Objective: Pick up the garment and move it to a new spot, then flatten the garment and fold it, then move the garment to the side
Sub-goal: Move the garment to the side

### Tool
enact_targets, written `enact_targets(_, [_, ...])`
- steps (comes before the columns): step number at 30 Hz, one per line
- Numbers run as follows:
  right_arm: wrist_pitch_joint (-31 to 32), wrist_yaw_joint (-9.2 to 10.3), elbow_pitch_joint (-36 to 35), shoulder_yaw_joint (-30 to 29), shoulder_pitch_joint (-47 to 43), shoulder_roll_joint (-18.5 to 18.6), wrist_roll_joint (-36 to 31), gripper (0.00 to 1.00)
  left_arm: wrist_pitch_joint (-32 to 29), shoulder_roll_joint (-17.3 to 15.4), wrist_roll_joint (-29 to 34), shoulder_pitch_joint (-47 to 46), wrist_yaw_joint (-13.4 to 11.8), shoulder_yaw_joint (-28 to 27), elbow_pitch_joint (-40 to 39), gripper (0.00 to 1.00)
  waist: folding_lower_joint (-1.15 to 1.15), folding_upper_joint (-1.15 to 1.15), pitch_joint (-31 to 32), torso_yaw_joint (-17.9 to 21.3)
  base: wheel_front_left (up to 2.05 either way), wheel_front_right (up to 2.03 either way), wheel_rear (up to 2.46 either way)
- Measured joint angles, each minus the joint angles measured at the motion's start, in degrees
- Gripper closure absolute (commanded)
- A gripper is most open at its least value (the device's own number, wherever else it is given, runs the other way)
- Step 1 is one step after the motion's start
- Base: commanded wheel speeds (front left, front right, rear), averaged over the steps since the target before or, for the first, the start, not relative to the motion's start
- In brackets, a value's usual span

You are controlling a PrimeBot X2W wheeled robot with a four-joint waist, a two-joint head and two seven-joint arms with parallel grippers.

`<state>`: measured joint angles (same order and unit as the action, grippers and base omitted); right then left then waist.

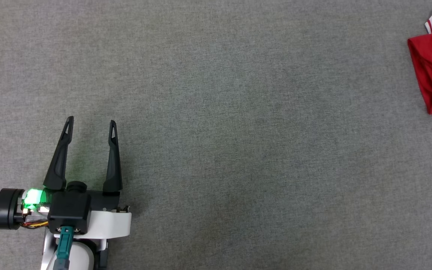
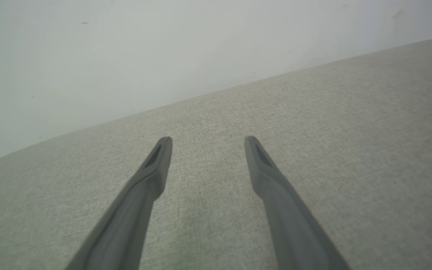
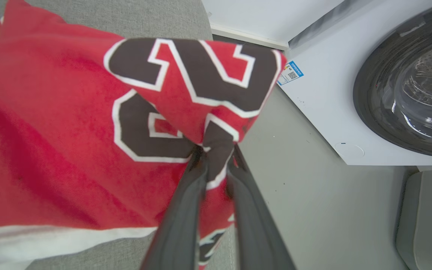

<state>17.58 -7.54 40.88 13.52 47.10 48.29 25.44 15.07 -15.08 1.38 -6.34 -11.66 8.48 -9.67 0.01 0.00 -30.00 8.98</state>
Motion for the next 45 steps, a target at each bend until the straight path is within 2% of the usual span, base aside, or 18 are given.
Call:
enact_targets(4, [-1.1, 0.0, 2.3, -1.7, 1.1, -0.9, -2.0, 1.0, 0.0, -0.3, 0.0, -0.1, -0.5, 0.4, -0.3, 0.0, 0.0, 0.0, -0.5, -0.3, 0.0, 0.0, 0.0])
enact_targets(5, [-1.4, 0.0, 4.3, -3.0, 1.4, -2.3, -3.7, 0.0, 0.0, -0.3, 0.0, -0.1, -1.0, 0.8, -0.2, 0.0, 0.0, 0.0, 0.1, -0.4, 0.0, 0.0, 0.0])
enact_targets(9, [-3.4, 0.01, 5.3, -4.4, 1.2, -3.4, -6.5, 0.0, 0.0, 0.2, -0.6, 0.1, -1.7, 1.3, 0.5, 0.0, -0.01, 0.0, 2.2, -0.7, 0.0, 0.0, 0.0])
enact_targets(13, [-8.2, 0.0, 4.2, -6.2, -0.6, -4.3, -8.3, 0.0, 0.0, 1.1, -1.2, 1.5, -2.1, 2.0, 1.4, 0.0, -0.01, 0.0, 5.5, -1.1, 0.0, 0.0, 0.0])
enact_targets(21, [-19.1, 0.01, -5.7, -9.5, -7.3, -7.7, -10.5, 0.0, 0.0, 2.6, -2.8, 6.8, -2.7, 2.0, 2.9, 0.0, -0.01, 0.0, 13.5, -2.5, 0.0, 0.0, 0.0])
enact_targets(26, [-25.0, 0.02, -14.5, -13.6, -13.3, -13.1, -13.1, 0.0, 0.0, 3.1, -3.6, 9.4, -2.4, 1.6, 4.0, 0.0, -0.02, 0.0, 18.3, -3.9, 0.0, 0.0, 0.0])
enact_targets(34, [-30.8, 0.02, -30.2, -20.1, -25.7, -26.6, -18.3, 0.0, 0.0, 3.7, -3.7, 12.0, -1.3, 1.1, 6.4, 0.0, -0.02, 0.0, 24.3, -6.7, 0.0, 0.0, 0.0])
enact_targets(37, [-31.4, 0.01, -34.6, -20.1, -30.4, -31.8, -19.1, 0.0, 0.0, 3.9, -3.7, 12.6, -0.9, 0.8, 7.2, 0.0, -0.02, 0.0, 26.2, -7.6, 0.0, 0.0, 0.0])
enact_targets(45, [-31.7, 0.01, -39.1, -18.1, -41.0, -38.9, -20.0, 0.0, 0.0, 4.5, -3.9, 14.6, 0.1, 0.5, 8.7, 0.0, -0.03, 0.0, 30.0, -9.5, 0.0, 0.0, 0.0])
